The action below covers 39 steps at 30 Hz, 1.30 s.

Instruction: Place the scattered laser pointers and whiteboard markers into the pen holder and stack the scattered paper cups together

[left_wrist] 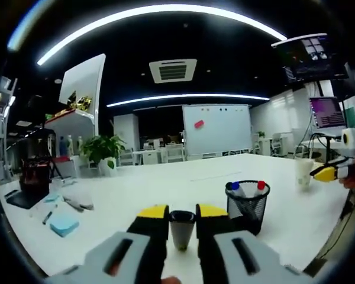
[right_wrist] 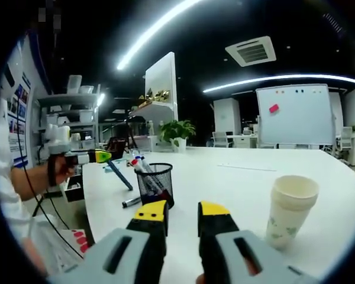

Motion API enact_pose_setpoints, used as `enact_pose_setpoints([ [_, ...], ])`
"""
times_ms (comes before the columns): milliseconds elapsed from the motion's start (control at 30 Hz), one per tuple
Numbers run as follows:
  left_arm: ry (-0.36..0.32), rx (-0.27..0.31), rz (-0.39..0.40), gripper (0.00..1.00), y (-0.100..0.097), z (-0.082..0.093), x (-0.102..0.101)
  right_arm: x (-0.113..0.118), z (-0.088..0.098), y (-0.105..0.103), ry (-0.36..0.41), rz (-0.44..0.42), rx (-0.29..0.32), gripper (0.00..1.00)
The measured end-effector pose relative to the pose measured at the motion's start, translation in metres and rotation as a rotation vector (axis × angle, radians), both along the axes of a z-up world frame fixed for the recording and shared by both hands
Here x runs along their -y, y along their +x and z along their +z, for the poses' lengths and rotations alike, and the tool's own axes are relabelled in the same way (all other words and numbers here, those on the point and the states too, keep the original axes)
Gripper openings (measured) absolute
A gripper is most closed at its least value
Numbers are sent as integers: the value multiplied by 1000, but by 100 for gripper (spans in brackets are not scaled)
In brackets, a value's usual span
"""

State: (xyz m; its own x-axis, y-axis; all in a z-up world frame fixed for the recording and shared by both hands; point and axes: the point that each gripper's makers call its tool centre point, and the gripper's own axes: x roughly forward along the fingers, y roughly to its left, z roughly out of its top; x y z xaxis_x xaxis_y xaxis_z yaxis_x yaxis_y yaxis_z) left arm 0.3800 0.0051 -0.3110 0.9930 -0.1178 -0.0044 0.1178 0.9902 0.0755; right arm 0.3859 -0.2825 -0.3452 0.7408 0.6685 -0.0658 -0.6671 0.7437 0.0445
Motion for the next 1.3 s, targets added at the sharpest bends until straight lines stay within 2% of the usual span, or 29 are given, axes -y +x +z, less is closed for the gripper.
enact_pose_setpoints([
  [300,-3,15,3,19,2,11,-2,-3,-6,1,-8,7,-11,19],
  [767,-9,-4,-23,19,7,14,-1,-9,-8,1,-4,13,-20,19],
  [1300,24,-33,-61,19,12,14,5,-12,-10,2,-5,18,-21,19],
])
